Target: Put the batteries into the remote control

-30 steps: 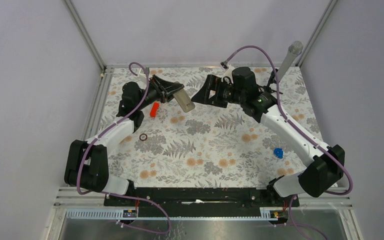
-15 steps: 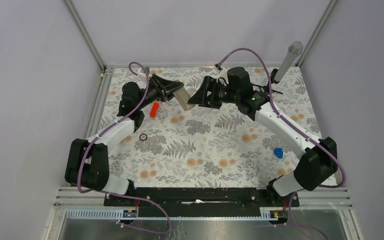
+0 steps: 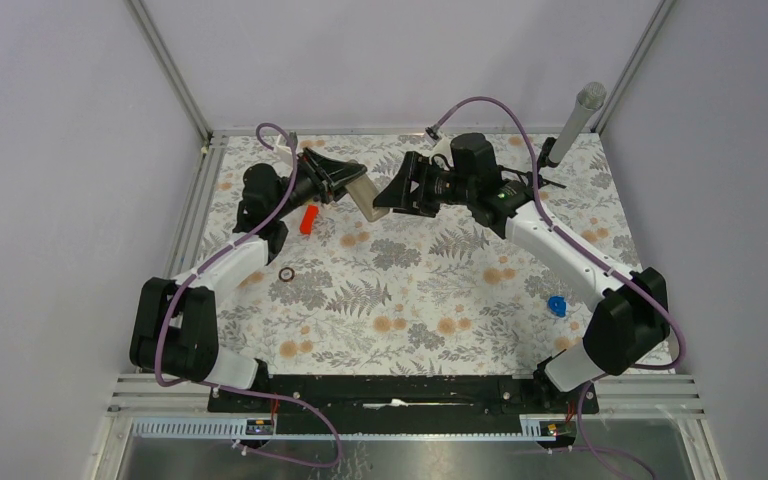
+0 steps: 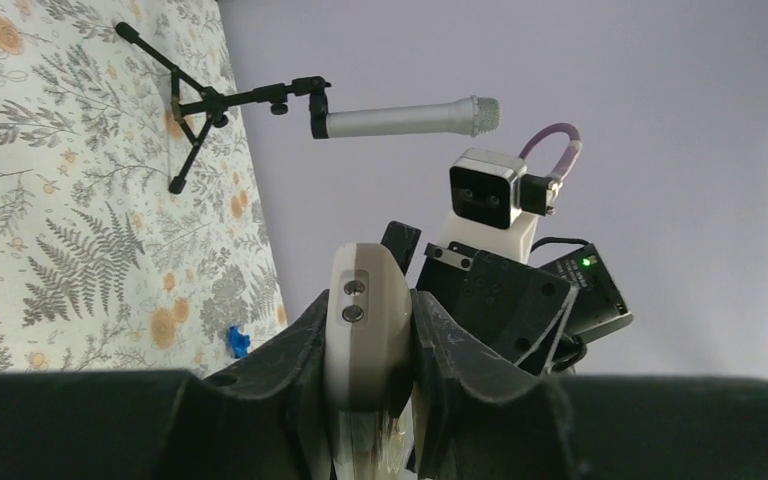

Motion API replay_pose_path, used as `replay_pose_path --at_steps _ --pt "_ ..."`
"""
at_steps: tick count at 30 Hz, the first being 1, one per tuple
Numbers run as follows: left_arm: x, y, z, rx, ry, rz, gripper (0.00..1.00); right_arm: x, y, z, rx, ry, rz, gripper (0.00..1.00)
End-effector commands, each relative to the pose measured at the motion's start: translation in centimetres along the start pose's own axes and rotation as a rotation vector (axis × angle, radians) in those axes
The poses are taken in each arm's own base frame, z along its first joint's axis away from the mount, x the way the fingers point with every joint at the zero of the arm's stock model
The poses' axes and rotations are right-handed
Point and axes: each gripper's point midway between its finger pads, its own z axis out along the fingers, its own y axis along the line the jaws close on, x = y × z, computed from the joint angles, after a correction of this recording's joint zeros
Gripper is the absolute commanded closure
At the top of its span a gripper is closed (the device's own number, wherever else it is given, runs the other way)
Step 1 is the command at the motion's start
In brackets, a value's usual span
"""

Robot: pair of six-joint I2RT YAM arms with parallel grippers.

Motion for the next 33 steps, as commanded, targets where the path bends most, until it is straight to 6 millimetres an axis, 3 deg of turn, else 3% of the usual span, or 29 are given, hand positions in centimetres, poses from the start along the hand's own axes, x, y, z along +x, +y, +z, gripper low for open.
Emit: replay_pose_path --at_steps 1,4,7,15,19,27,30,33 --pt "0.0 -2.8 -0.4 0.059 -0.004 0.148 1.00 -1.6 2.2 -1.1 -0.048 -0.052 -0.070 0.20" --pt "0.2 -2.0 -0.6 0.023 0.010 0.211 1.00 -1.8 3.7 -2.0 -0.108 -0.073 -0.126 0.12" --pt "1.0 -2.3 -0.6 0.046 0.057 0.253 1.00 -1.3 3.5 -1.8 -0.128 -0.066 -0.151 0.08" --pt "4.0 -4.9 -0.8 0.192 0.219 0.329 1.00 0.0 3.8 -0.5 -0.254 0.009 -0.223 0.14" --pt "5.1 -5.8 -0.9 0.251 0.261 0.338 0.99 0.5 3.7 0.0 -0.269 0.034 -0.232 0.26" --pt "5.8 -6.6 -0.6 0.301 0.276 0.335 0.90 0.8 3.5 0.7 -0.288 0.048 -0.200 0.71" --pt "5.6 -6.5 -0.6 0.298 0.259 0.337 0.81 0.6 3.3 0.9 -0.280 0.039 -0.175 0.82" --pt "5.3 -6.0 -0.5 0.255 0.230 0.363 0.61 0.5 3.2 1.0 -0.268 0.028 -0.154 0.88"
